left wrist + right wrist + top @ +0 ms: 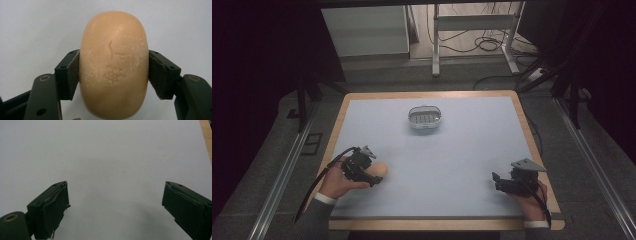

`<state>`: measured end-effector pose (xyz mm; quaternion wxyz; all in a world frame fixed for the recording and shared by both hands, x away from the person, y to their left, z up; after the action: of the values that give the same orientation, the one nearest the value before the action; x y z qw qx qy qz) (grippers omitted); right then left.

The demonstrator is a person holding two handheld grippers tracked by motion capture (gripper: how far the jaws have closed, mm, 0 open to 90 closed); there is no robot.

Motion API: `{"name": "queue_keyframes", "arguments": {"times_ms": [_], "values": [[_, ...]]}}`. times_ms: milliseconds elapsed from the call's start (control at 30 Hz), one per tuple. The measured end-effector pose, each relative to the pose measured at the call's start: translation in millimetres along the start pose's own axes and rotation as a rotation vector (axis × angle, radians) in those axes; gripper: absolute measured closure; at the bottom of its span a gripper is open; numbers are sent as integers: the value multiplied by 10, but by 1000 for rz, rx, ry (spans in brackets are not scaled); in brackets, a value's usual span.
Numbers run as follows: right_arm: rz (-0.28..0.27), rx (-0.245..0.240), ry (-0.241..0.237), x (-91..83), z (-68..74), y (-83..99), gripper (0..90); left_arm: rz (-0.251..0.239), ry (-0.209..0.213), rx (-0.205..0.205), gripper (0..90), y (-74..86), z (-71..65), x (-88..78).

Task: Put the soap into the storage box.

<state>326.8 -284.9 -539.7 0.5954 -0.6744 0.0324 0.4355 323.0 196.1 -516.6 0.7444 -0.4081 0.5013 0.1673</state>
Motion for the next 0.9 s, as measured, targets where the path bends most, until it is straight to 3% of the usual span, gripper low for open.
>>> {"name": "queue_keyframes", "arguments": {"times_ms": [900], "values": [[12,1,3,13,-3,17,70,-19,6,-3,326,-230,46,18]]}}
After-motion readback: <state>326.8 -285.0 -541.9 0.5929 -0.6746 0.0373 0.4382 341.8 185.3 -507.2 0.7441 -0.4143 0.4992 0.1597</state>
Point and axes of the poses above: each handheld gripper's, and its own axes: x roughly forward along the jaws, y roughly out of its underside, z roughly to its left, the point moved 3 cm from there along x, roughly forward along the jaws, and after that the axes turned 15 degrees about -y, right-handed, at the moved point
